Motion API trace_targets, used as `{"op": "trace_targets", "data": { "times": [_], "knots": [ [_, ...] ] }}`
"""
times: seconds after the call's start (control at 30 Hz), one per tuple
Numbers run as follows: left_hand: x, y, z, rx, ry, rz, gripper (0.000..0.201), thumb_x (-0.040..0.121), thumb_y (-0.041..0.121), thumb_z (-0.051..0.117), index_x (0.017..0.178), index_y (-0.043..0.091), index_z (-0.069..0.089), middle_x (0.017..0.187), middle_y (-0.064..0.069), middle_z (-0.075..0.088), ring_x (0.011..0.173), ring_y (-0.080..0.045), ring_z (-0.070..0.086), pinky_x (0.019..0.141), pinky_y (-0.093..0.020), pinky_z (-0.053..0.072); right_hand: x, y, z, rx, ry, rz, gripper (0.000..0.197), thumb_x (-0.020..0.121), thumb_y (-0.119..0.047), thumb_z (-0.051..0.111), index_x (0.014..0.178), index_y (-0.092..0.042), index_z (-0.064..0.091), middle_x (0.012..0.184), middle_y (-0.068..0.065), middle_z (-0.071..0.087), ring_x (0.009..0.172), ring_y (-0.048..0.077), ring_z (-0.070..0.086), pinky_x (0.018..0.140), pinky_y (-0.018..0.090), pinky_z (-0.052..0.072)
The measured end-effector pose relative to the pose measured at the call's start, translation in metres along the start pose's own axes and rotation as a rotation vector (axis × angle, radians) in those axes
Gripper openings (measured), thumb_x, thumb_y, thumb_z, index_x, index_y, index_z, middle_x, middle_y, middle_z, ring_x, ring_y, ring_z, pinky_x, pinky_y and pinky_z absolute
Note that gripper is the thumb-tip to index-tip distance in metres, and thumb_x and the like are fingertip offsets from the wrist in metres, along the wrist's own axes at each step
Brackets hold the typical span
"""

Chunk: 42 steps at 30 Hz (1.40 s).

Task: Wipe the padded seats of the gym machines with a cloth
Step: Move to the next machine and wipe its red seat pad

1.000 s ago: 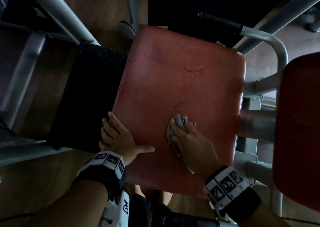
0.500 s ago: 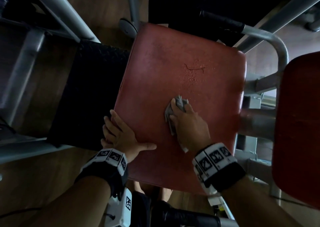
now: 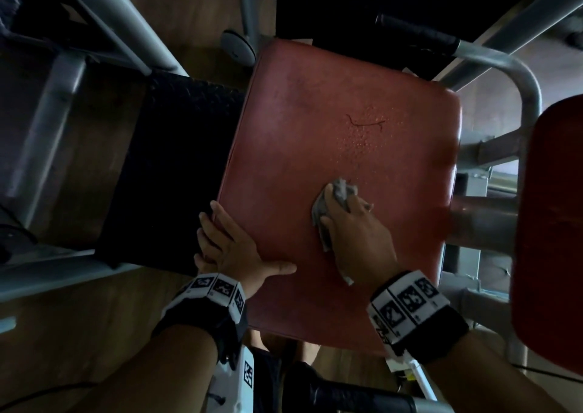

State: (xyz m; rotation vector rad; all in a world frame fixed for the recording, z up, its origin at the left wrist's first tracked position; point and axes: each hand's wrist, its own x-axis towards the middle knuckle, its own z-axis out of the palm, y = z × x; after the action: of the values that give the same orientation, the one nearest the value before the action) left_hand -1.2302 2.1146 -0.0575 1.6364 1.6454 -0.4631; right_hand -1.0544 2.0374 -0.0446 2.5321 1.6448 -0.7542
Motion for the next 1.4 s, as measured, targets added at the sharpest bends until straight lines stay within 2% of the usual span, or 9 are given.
{"op": "trace_targets", "data": {
  "times": [0.13,0.27,0.43,0.63,0.77,0.87,1.07,1.27,1.4],
  "knots": [
    [0.001,0.001,0.000,-0.009,-0.004,-0.005,0.173,0.031,0.069,0.085,0.134,0.022,-0.046,0.153,-0.014,-0.030,0.145,-0.036,-0.013,0.114,-0.060,0.006,-0.006,0.022,0.000,-0.002,-0.045,-0.119,0.051,0.100,-0.035,0.035,0.150,-0.029,0.028,0.139,0.005,0.044,0.113,0.026,0.057,0.084,0.039,0.054],
    [0.001,-0.001,0.001,-0.017,-0.010,-0.001,0.174,0.030,0.070,0.085,0.132,0.023,-0.048,0.152,-0.012,-0.032,0.145,-0.036,-0.014,0.113,-0.061,0.005,0.010,0.048,-0.002,0.013,0.057,0.063,0.052,0.100,-0.035,0.037,0.150,-0.026,0.028,0.147,0.009,0.037,0.119,0.028,0.055,0.082,0.041,0.056],
    [0.001,0.001,-0.001,-0.012,-0.005,-0.007,0.173,0.031,0.070,0.084,0.132,0.023,-0.047,0.152,-0.012,-0.031,0.145,-0.036,-0.013,0.114,-0.060,0.006,-0.005,0.035,0.002,-0.069,-0.046,-0.225,0.049,0.099,-0.033,0.045,0.147,-0.024,0.037,0.141,0.007,0.045,0.104,0.027,0.063,0.067,0.037,0.058],
    [0.001,0.001,0.000,-0.012,-0.008,-0.009,0.174,0.031,0.070,0.085,0.132,0.022,-0.048,0.152,-0.013,-0.031,0.145,-0.036,-0.014,0.114,-0.061,0.005,0.018,0.044,-0.014,-0.018,0.073,0.054,0.050,0.099,-0.032,0.041,0.148,-0.021,0.034,0.142,0.012,0.044,0.113,0.033,0.057,0.082,0.040,0.052],
    [0.000,0.003,-0.002,-0.005,-0.009,-0.012,0.173,0.032,0.069,0.085,0.134,0.021,-0.046,0.152,-0.014,-0.030,0.145,-0.036,-0.014,0.114,-0.060,0.007,-0.010,0.009,0.002,-0.165,-0.098,-0.269,0.067,0.094,-0.042,0.041,0.153,-0.020,0.019,0.146,0.009,0.033,0.121,0.032,0.043,0.088,0.044,0.044],
    [-0.002,0.004,-0.003,-0.008,-0.012,-0.012,0.173,0.032,0.068,0.085,0.134,0.020,-0.045,0.153,-0.015,-0.029,0.145,-0.036,-0.013,0.115,-0.060,0.007,-0.020,0.010,0.009,-0.182,-0.030,-0.277,0.071,0.095,-0.047,0.045,0.154,-0.019,0.017,0.148,0.007,0.033,0.128,0.029,0.038,0.098,0.045,0.041],
    [-0.002,0.004,-0.004,-0.006,-0.011,-0.010,0.173,0.030,0.070,0.084,0.135,0.021,-0.044,0.153,-0.014,-0.028,0.145,-0.035,-0.012,0.115,-0.060,0.008,0.017,0.014,0.006,-0.232,-0.084,-0.460,0.071,0.101,-0.050,0.029,0.155,-0.012,0.002,0.162,0.007,-0.003,0.149,0.025,-0.009,0.120,0.049,0.010],
    [-0.002,0.005,-0.004,-0.007,-0.014,-0.014,0.173,0.030,0.071,0.083,0.135,0.021,-0.045,0.153,-0.013,-0.029,0.145,-0.035,-0.013,0.115,-0.060,0.008,0.064,0.002,-0.008,-0.335,0.095,-0.381,0.069,0.101,-0.051,0.027,0.154,-0.011,0.009,0.163,0.004,-0.006,0.149,0.028,-0.006,0.119,0.052,0.006],
    [-0.001,0.005,-0.003,-0.001,-0.013,-0.022,0.174,0.028,0.072,0.083,0.134,0.024,-0.046,0.153,-0.011,-0.030,0.146,-0.035,-0.013,0.115,-0.059,0.007,0.077,0.003,-0.006,-0.285,0.112,-0.520,0.072,0.101,-0.049,0.032,0.153,-0.005,0.011,0.163,0.003,0.000,0.150,0.022,-0.002,0.121,0.042,0.010]
  ]
}}
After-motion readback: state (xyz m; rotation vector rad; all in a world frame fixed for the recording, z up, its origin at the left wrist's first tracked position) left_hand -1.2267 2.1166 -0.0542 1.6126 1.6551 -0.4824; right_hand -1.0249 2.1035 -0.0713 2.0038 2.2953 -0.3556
